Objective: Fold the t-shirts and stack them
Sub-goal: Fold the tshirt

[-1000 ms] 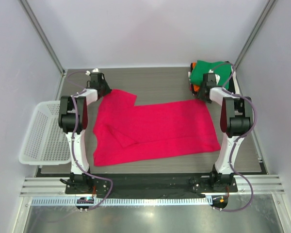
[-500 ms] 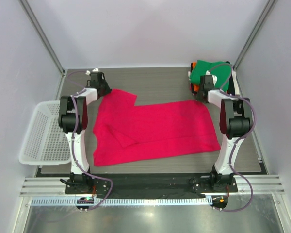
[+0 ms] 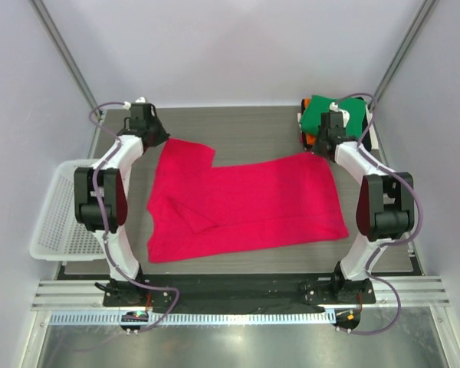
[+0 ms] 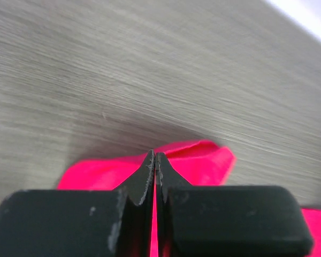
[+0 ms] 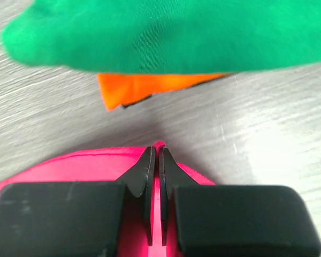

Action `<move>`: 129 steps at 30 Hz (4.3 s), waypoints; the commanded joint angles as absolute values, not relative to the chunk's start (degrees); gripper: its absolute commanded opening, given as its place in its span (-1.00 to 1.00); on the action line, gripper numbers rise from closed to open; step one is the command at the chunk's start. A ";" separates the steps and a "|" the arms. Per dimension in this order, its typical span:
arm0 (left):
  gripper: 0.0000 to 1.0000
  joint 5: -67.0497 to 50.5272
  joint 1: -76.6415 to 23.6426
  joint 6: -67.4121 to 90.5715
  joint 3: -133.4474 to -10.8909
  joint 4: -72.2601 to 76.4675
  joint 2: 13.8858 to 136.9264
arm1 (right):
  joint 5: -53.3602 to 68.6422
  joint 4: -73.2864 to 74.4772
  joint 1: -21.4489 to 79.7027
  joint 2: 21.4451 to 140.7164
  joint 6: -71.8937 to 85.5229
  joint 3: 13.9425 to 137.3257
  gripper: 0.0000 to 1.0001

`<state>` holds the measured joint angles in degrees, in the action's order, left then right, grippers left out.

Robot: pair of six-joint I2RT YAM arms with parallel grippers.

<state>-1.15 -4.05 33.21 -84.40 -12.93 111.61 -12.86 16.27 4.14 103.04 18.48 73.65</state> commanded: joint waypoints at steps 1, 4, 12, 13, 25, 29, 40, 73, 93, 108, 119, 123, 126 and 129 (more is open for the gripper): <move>-1.00 -1.32 -4.66 34.01 -81.75 -16.25 104.78 | -12.22 18.01 4.48 97.48 19.69 71.72 -0.97; -1.00 -0.71 -5.18 34.10 -78.41 -18.01 99.51 | -11.60 18.63 4.66 95.02 19.86 69.00 -0.97; -1.00 2.11 -7.64 35.51 -66.81 -23.20 81.42 | -12.57 19.95 4.57 82.37 21.18 59.07 -0.98; -1.00 3.24 -8.08 36.12 -65.49 -23.81 79.82 | -12.57 19.95 4.66 81.05 21.62 58.11 -0.98; -0.50 8.79 -10.55 35.78 -56.41 -26.28 70.73 | -9.67 20.30 4.57 71.90 24.08 48.43 -0.98; -0.31 8.96 -10.55 33.05 -64.67 -26.10 87.13 | -7.56 19.51 4.66 73.39 24.26 47.81 -0.98; -0.20 9.31 -10.55 33.31 -81.47 -24.61 110.81 | -4.83 18.90 4.57 74.88 23.47 49.13 -0.98; -1.00 13.62 -10.11 32.87 -86.75 -23.45 110.93 | -4.04 21.00 4.66 75.32 23.20 52.82 -0.97; -1.00 14.59 -10.11 41.13 -56.70 -36.99 66.29 | -10.46 21.62 2.20 80.33 23.38 56.95 -0.98; -0.99 12.74 -10.11 50.09 -53.87 -57.90 45.18 | -8.00 20.74 0.79 78.14 23.47 56.16 -0.97; -0.96 8.79 -10.11 57.21 -45.80 -65.65 33.42 | -10.98 20.92 -2.98 73.22 25.31 49.57 -0.98; -0.69 3.80 -10.11 61.86 -42.55 -69.25 26.73 | -10.72 21.01 -4.48 72.25 26.89 46.94 -0.98; -0.15 2.20 -10.11 64.24 -40.35 -71.71 19.98 | -8.36 23.54 -5.62 73.30 28.30 46.67 -0.49; 0.32 2.19 -10.02 64.69 -41.04 -74.09 16.54 | -8.17 23.73 -6.85 71.37 30.06 45.18 0.87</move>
